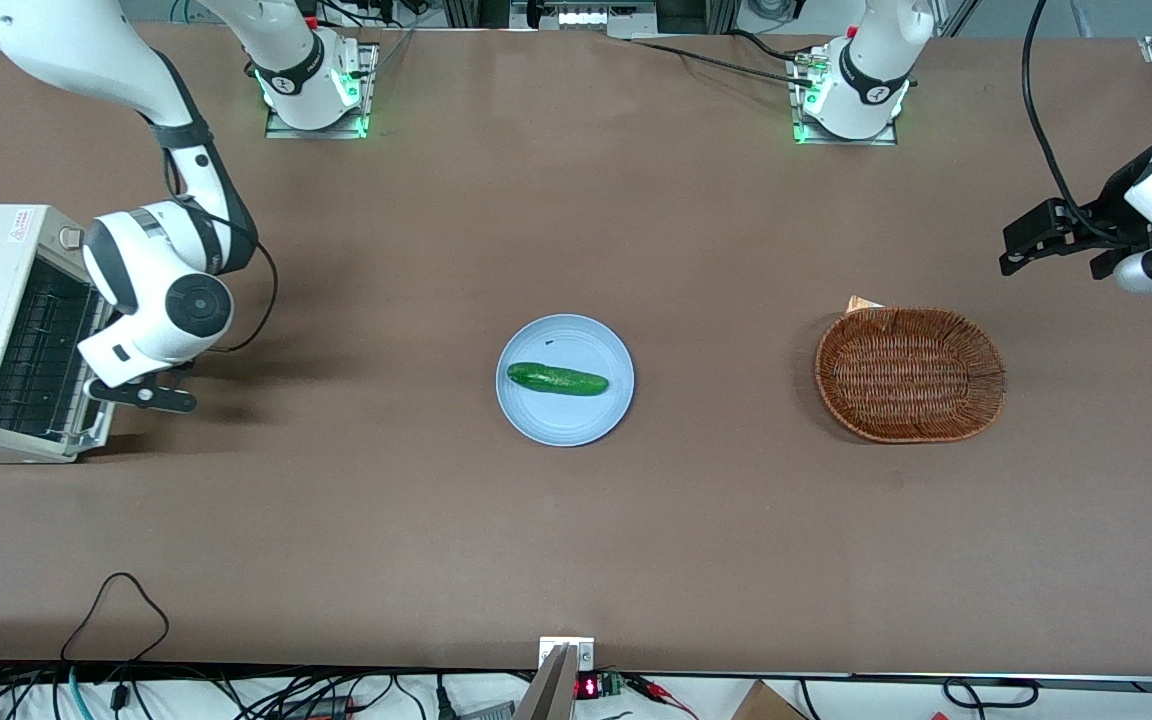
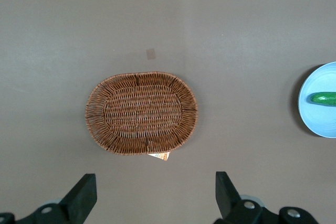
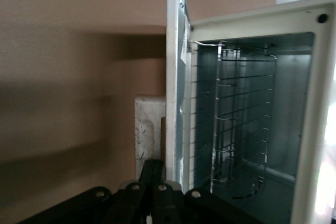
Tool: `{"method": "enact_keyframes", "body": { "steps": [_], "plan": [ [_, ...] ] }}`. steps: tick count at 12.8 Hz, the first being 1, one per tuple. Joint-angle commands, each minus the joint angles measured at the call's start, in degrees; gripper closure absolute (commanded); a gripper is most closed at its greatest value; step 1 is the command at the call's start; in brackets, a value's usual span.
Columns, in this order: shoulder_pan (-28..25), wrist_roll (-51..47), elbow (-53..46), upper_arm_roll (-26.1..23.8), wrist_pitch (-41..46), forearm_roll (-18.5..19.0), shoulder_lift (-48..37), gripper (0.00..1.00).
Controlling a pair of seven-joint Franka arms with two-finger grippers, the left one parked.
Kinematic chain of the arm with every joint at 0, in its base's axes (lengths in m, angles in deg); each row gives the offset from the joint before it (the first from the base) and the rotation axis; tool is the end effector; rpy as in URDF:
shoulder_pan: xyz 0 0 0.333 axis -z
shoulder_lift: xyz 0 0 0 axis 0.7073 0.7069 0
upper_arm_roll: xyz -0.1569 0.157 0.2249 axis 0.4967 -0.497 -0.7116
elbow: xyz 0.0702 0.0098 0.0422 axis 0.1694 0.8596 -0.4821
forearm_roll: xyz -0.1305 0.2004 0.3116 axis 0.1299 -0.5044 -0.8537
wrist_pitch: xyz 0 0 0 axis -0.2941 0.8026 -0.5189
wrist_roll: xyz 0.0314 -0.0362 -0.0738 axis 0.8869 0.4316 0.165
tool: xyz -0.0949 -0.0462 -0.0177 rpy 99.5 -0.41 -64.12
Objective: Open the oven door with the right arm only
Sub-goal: 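Pull the door handle outward and down with the right gripper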
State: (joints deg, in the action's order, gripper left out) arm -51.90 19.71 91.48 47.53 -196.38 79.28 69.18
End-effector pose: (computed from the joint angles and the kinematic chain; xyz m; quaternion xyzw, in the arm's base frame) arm 0.5871 -0.0093 0.2368 0.9243 -0.0073 -0.0101 0.3815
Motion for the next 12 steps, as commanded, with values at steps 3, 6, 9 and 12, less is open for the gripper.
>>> {"method": "enact_keyframes", "body": {
  "steps": [3,6,9,12],
  "plan": [
    [1.08,-0.5,-1.32,0.98,-1.88,0.98,4.28,0.97],
    [1.0,-0.77,-2.02,-0.33,-2.15,0.89,6.48,0.97],
    [0.73,-0.85,-3.78,-1.74,-2.23,-1.91,9.11,0.97],
    [0.47,-0.77,-4.39,-2.0,-2.23,-1.92,10.18,0.96]
  ]
}}
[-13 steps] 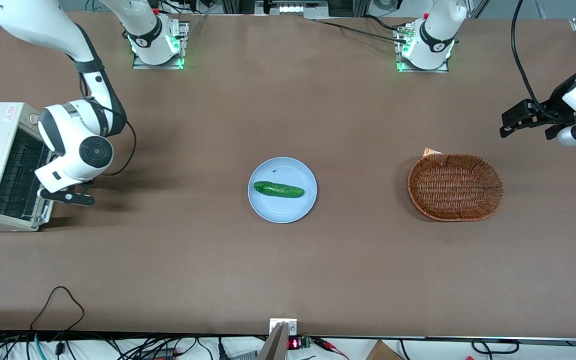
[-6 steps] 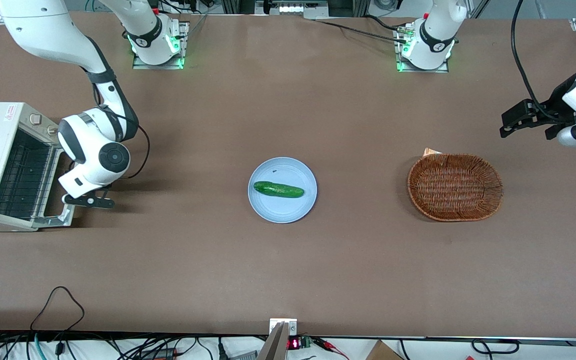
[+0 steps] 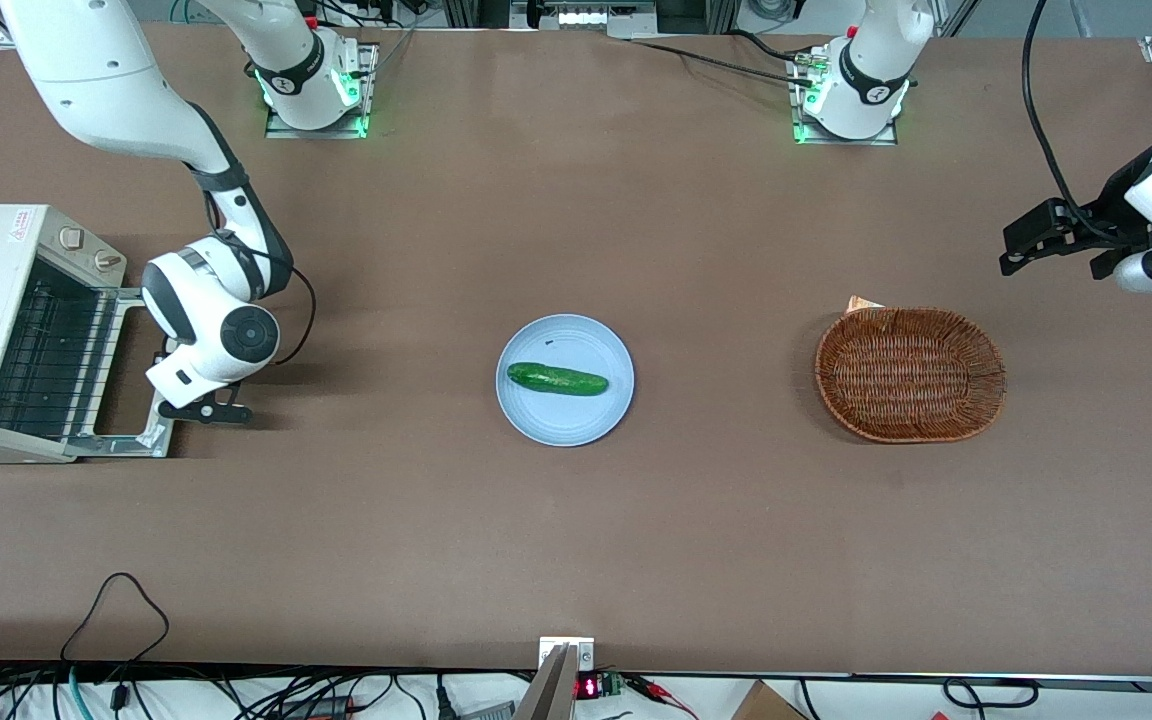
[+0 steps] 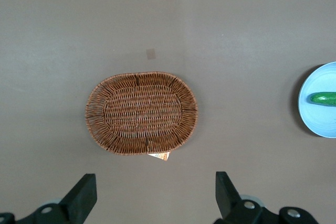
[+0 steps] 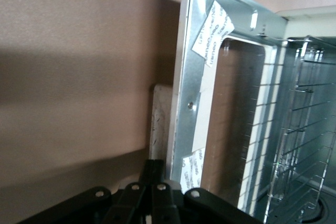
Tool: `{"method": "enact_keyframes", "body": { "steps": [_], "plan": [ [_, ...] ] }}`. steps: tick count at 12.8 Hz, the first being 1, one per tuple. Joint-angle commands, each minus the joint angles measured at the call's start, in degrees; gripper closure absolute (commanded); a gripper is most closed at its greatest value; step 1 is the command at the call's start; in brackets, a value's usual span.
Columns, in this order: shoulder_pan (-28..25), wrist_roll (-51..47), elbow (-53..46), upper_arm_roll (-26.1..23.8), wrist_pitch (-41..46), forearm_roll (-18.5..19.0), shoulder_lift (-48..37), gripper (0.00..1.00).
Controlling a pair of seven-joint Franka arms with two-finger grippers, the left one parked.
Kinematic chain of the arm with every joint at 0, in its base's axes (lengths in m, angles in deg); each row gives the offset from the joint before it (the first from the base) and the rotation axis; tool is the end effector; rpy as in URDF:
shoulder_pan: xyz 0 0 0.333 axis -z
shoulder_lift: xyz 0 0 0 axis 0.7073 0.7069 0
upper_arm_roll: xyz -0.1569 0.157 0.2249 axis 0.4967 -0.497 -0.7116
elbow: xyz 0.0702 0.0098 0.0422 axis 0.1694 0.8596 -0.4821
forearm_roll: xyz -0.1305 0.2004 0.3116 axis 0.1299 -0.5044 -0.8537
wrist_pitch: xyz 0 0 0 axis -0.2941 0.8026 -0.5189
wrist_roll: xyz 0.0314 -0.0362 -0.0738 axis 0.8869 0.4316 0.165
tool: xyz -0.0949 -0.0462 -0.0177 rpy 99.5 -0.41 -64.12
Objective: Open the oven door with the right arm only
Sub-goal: 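Push the oven door fully down and lift the right gripper away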
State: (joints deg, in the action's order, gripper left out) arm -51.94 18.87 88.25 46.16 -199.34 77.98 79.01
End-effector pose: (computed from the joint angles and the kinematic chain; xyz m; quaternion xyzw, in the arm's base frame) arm 0.5883 0.0104 0.1562 0.9311 0.0170 -0.0417 0.3621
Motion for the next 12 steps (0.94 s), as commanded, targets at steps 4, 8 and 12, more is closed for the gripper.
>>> {"method": "enact_keyframes", "body": {
  "steps": [4,8,12],
  "plan": [
    [0.59,0.33,-1.78,-1.42,0.73,-1.75,1.13,0.96],
    [0.68,1.13,-3.01,-3.27,1.61,-7.2,0.88,0.95],
    [0.42,9.88,-5.11,-3.36,7.56,-21.86,-5.62,0.01]
  ]
}}
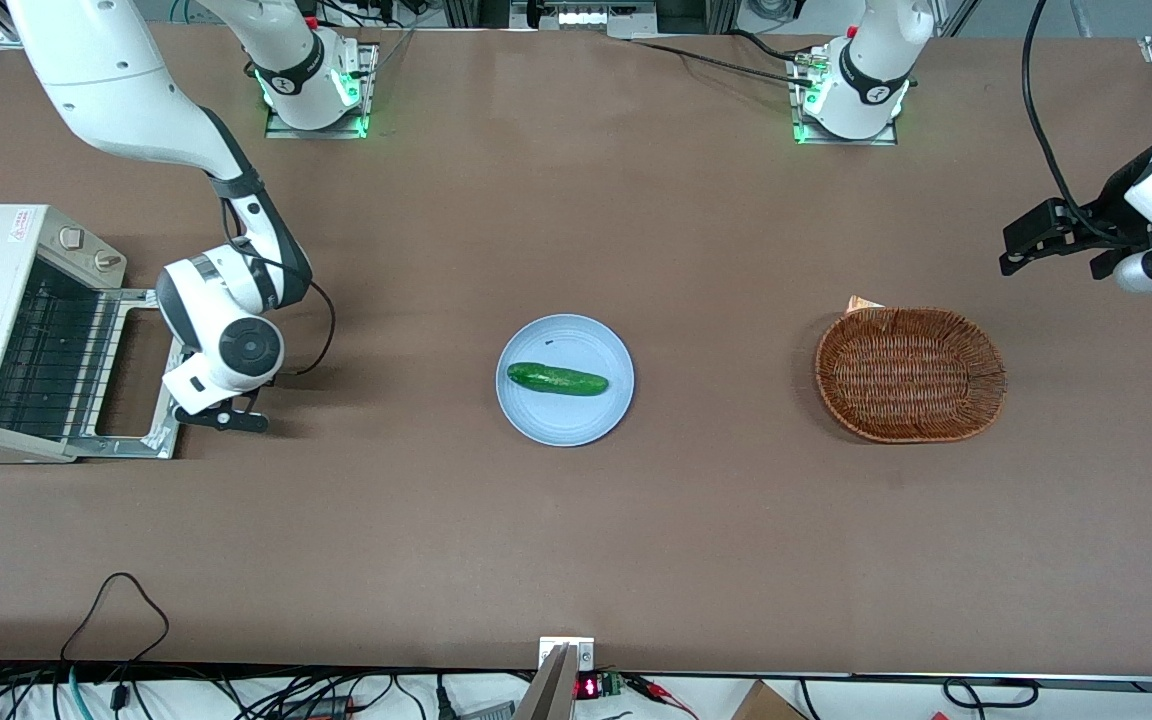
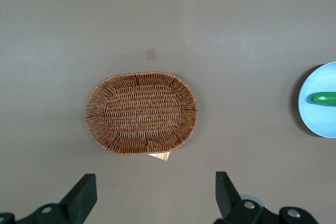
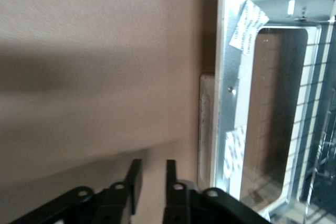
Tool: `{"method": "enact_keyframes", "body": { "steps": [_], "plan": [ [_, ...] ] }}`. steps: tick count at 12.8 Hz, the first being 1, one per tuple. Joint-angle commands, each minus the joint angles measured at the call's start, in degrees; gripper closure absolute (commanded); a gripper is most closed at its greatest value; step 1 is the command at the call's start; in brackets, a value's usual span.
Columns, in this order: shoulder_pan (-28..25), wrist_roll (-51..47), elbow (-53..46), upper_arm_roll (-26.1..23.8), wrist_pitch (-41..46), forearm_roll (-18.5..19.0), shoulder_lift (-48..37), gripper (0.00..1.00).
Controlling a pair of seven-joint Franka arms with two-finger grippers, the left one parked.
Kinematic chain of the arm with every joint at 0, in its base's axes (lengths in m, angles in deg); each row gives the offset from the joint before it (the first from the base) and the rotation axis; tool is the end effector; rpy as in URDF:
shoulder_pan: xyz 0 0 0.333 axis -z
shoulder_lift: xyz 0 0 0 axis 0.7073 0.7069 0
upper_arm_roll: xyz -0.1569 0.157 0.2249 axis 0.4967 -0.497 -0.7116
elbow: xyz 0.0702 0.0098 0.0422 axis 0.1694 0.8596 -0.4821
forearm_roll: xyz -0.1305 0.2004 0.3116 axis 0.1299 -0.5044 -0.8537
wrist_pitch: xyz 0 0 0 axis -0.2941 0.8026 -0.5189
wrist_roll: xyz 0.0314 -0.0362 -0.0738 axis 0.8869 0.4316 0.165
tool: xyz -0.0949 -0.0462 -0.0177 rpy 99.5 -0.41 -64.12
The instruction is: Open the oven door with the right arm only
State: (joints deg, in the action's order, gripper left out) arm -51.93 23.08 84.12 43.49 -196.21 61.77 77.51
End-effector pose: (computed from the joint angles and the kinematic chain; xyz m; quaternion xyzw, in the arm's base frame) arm 0.6053 0.0442 0.1896 0.9588 -0.0487 -0.0672 0.2717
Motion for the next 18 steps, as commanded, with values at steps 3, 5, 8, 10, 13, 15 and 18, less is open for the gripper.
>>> {"method": "enact_keyframes", "body": {
  "steps": [3,5,8,10,13,15,18],
  "plan": [
    [0.32,11.57,-8.96,-0.78,17.16,-16.54,-5.89,0.01],
    [0.76,15.96,-14.68,-0.61,25.42,-25.06,-6.6,0.01],
    [3.56,20.99,-21.45,-0.08,36.42,-33.96,-9.05,0.01],
    [5.06,21.35,-22.26,0.01,38.82,-37.22,-12.47,0.01],
    [7.0,25.11,-22.18,-0.08,39.52,-40.66,-19.06,0.01],
    [7.88,29.5,-21.48,0.01,40.58,-39.44,-22.67,0.01],
    [6.75,30.75,-10.62,1.06,31.75,-38.73,-31.87,0.01]
  ]
}}
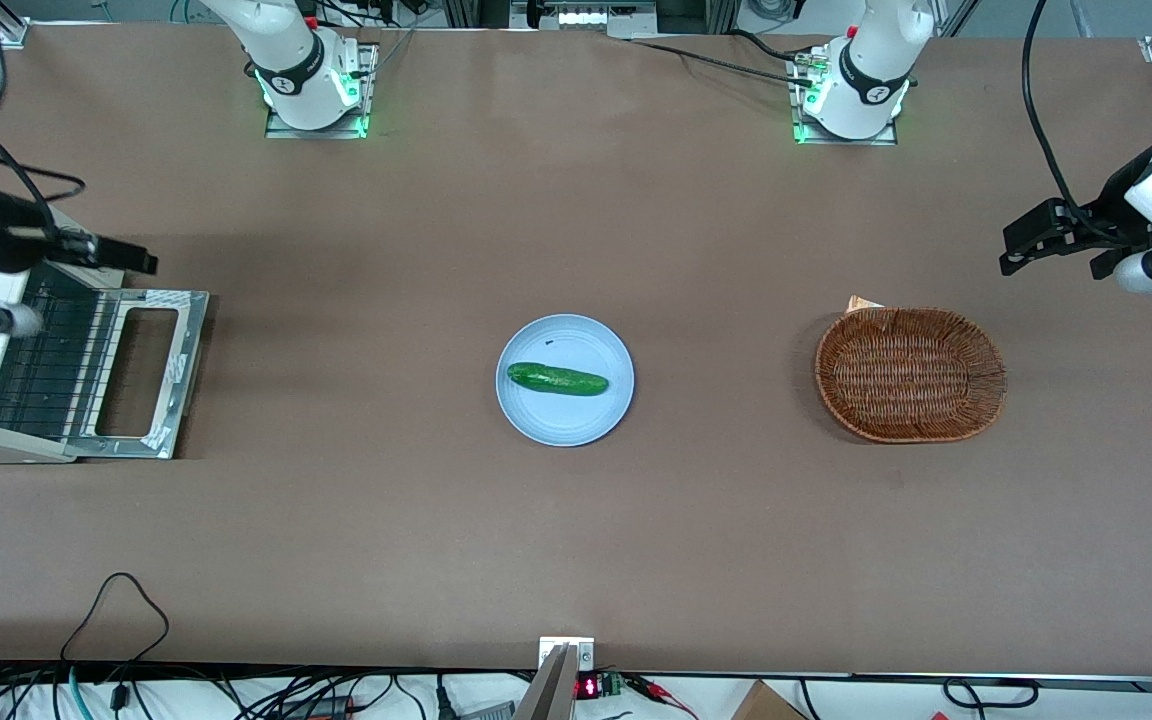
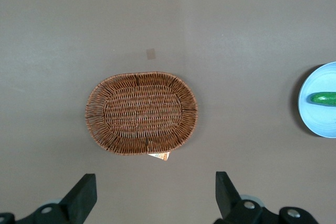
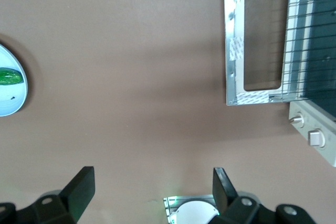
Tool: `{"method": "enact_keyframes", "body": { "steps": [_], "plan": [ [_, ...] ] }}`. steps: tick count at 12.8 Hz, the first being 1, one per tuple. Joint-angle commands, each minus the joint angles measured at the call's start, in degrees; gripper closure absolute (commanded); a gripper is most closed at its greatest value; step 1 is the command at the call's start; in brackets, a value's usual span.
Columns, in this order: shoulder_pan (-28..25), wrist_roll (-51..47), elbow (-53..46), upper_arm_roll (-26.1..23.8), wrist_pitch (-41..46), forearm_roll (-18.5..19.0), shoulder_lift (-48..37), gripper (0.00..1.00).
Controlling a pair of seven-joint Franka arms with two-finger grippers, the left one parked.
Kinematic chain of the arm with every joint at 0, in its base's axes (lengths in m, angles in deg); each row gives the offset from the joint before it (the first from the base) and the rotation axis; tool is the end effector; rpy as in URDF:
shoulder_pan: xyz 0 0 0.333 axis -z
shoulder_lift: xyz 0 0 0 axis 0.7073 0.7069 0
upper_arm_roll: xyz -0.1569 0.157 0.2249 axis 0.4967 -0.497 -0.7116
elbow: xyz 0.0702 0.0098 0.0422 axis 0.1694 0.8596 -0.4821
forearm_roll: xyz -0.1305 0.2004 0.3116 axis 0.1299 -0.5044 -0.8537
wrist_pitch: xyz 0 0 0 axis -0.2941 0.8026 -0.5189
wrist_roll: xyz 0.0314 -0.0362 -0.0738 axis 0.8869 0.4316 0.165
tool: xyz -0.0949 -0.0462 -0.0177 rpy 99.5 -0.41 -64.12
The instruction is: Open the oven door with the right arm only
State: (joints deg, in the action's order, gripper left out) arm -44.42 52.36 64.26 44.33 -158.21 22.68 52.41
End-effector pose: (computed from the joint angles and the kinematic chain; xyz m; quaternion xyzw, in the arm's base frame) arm 0.5771 -0.0065 0.5625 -0.9911 0.0676 0.1096 0.0329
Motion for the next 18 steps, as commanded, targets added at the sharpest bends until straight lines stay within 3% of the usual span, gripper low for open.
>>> {"method": "enact_keyframes", "body": {
  "steps": [1,4,6,18],
  "plan": [
    [-1.73,1.56,13.38,0.31,-11.0,0.54,-9.5,0.01],
    [-2.0,4.53,17.63,-0.13,-19.03,0.72,-10.93,0.01],
    [-2.0,8.24,17.11,-0.22,-17.74,0.8,-10.76,0.01],
    [-2.0,7.63,16.05,-0.3,-15.09,2.3,-10.14,0.01]
  ]
}}
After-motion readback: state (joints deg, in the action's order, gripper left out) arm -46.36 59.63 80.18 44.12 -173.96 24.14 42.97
